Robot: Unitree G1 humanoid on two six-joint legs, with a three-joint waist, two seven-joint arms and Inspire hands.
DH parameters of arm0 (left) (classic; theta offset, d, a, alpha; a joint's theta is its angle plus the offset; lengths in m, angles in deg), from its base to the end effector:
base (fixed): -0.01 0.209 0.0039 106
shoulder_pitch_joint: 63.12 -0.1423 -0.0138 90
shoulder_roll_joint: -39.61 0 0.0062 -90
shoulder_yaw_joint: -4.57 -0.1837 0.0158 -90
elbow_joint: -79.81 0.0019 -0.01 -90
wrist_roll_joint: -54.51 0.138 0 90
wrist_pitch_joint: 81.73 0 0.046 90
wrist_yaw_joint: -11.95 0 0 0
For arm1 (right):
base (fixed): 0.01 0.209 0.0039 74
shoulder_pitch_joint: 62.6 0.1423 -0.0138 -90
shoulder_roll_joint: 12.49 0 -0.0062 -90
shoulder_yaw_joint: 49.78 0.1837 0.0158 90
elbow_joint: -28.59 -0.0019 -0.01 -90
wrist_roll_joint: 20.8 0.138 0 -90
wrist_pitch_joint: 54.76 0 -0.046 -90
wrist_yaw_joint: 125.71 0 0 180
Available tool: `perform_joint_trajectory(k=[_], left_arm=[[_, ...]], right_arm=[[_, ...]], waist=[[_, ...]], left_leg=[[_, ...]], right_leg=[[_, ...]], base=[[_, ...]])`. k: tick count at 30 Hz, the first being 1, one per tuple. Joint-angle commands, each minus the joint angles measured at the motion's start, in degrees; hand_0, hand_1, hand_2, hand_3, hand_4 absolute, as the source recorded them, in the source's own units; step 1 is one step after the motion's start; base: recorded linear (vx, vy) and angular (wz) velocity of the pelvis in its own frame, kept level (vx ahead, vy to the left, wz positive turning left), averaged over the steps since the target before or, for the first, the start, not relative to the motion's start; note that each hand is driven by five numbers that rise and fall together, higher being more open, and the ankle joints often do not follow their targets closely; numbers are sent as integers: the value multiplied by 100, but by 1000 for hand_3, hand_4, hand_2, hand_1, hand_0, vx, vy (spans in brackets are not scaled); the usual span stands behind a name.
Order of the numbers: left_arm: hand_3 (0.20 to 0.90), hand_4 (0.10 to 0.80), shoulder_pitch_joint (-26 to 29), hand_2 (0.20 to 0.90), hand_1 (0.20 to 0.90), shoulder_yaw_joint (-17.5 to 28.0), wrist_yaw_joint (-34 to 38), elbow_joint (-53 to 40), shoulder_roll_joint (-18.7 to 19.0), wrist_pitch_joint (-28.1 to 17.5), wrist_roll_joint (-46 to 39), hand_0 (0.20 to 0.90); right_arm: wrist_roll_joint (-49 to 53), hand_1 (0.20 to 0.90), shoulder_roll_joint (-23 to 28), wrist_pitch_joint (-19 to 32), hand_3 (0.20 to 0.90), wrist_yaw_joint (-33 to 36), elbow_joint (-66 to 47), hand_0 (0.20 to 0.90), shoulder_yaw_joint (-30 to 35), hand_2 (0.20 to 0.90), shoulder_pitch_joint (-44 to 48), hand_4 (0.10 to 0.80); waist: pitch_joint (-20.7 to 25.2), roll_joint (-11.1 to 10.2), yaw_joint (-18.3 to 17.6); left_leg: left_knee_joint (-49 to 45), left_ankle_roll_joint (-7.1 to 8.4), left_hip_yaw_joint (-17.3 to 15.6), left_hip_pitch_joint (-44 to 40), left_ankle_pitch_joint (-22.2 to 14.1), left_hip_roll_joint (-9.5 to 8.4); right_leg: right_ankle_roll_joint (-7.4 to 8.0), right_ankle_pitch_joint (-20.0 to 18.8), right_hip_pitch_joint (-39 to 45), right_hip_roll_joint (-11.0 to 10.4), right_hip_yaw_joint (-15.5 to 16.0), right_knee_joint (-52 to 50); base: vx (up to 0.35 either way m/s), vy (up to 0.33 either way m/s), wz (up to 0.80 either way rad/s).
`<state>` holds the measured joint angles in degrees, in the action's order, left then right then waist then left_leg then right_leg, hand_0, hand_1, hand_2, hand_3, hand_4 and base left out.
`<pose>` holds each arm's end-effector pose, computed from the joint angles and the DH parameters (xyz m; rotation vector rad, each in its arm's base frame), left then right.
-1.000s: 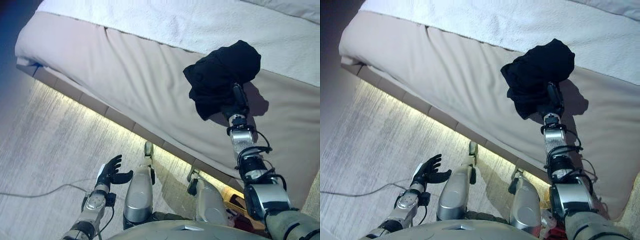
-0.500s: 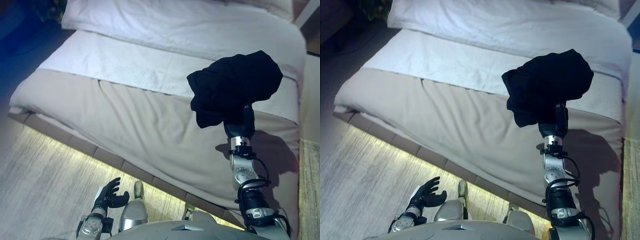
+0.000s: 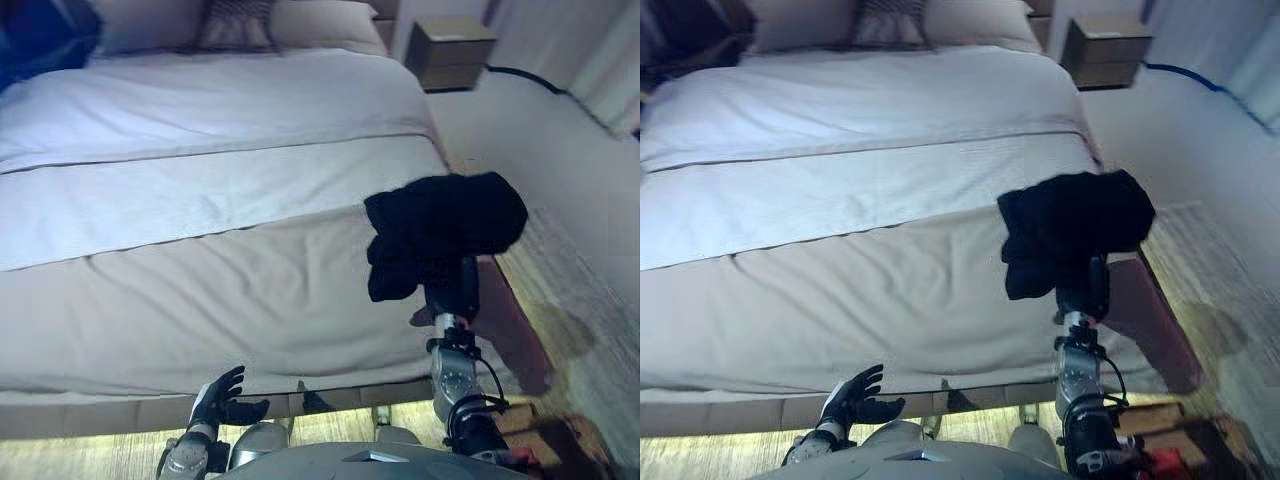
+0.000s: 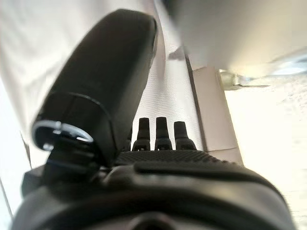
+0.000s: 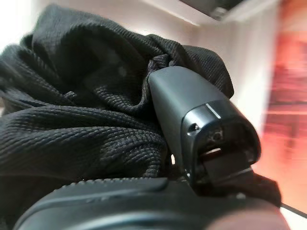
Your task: Pick up the clothes from the bed and place them into the basket
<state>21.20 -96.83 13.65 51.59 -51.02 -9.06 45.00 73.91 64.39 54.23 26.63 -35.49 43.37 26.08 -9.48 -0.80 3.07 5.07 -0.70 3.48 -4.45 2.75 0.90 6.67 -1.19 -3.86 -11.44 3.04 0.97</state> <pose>0.0719 0.2236 -0.1061 0.2053 0.8829 0.0692 0.1702 -0.1879 -0.0400 1.4182 -0.3033 -0.3005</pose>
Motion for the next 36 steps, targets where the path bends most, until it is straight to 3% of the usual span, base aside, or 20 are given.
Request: perform_joint_trajectory(k=[1,2,7,9,12,13,15,21,22,25,27,29,31,32,36], left_arm=[[900,800,-32,900,900,240,-103,139,395,86,87,900],[900,800,-56,900,900,280,-105,112,438,84,16,900],[900,800,93,900,900,303,-11,276,398,48,-99,900],[900,800,207,900,900,199,34,254,326,-57,-124,900],[900,800,216,900,900,100,92,170,215,-168,-289,900],[900,800,206,900,900,97,131,112,165,-183,-413,900],[900,800,217,900,900,95,57,-9,120,-218,-322,900],[900,800,322,900,900,-30,103,-133,62,-325,-146,900],[900,800,318,900,900,-33,113,-129,57,-350,-121,900],[900,800,275,900,900,34,175,-82,50,-351,-50,900],[900,800,229,900,900,78,151,-5,25,-410,-41,900],[900,800,163,900,900,115,151,49,-5,-475,-104,900],[900,800,54,900,900,149,148,97,-50,-608,-108,900],[900,800,-15,900,900,133,178,95,-38,-578,-139,900],[900,800,114,900,900,24,234,97,-36,-425,-149,900]], right_arm=[[-142,300,388,86,200,-413,-944,300,182,300,490,100],[-136,300,442,95,200,-338,-887,300,195,300,514,100],[-191,300,465,202,200,-108,-673,300,264,300,638,100],[-291,300,429,307,200,-16,-491,300,152,300,696,100],[-572,300,386,299,200,183,-188,300,132,300,823,100],[-727,300,362,285,200,324,-85,300,111,300,865,100],[-886,300,367,452,200,585,13,300,86,300,911,100],[-1041,300,579,755,200,1142,516,300,152,300,948,100],[-1066,300,625,790,200,1203,640,300,180,300,954,100],[-1034,300,797,827,200,1564,944,300,233,300,998,100],[-1141,300,918,791,200,1844,1108,300,263,300,1035,100],[-1278,300,983,782,200,1993,1231,300,226,300,1098,100],[-1434,300,984,890,200,2174,1388,300,66,300,1235,100],[-1578,300,948,936,200,2312,1553,300,-126,300,1369,100],[-1945,300,971,877,200,2597,1656,300,-94,300,1273,100]], waist=[[166,179,53],[181,210,87],[302,268,323],[383,206,575],[469,44,871],[465,-16,943],[437,-64,974],[415,-179,940],[387,-168,944],[367,-197,895],[234,-205,893],[72,-123,1054],[-26,-3,1305],[-23,25,1309],[76,99,1199]], left_leg=[[-306,62,-132,51,-626,-223],[-216,56,-391,23,-582,-186],[-262,-80,-890,285,-441,-124],[-344,-99,-1279,514,-409,-66],[-364,34,-1752,715,-372,2],[-412,152,-1901,817,-295,88],[-432,220,-1970,930,-176,168],[-303,349,-1842,935,-30,298],[-374,329,-1926,983,68,330],[-702,437,-1780,993,-47,449],[-1740,657,-1404,1418,156,606],[-1927,700,-738,1726,313,377],[-1306,608,-162,1786,439,86],[-1056,540,-100,1579,303,37],[-996,494,-290,1348,166,43]], right_leg=[[480,-1098,-73,-521,680,-429],[465,-1060,-125,-530,1005,-592],[209,-484,110,-337,1578,-1357],[133,-193,491,-356,2062,-1488],[214,167,1153,-209,2726,-759],[194,208,1409,-24,2703,-197],[185,145,1477,147,2586,142],[79,79,1342,363,2509,344],[19,0,1278,359,2608,324],[-116,3,1174,391,2579,307],[-252,-40,1161,396,2401,313],[-248,-30,1278,430,2141,293],[-220,40,1357,499,1802,211],[-207,53,1270,509,1646,222],[-175,119,1299,335,1798,-5]], base=[[-180,146,-103],[-181,125,-122],[-189,43,-99],[-257,-75,-76],[-148,-160,-71],[-89,-296,-76],[-114,-260,-108],[-73,-176,-86],[-84,-119,-33],[-25,-101,-17],[11,-57,-10],[47,16,-34],[98,40,-75],[67,53,-102],[46,89,-76]])
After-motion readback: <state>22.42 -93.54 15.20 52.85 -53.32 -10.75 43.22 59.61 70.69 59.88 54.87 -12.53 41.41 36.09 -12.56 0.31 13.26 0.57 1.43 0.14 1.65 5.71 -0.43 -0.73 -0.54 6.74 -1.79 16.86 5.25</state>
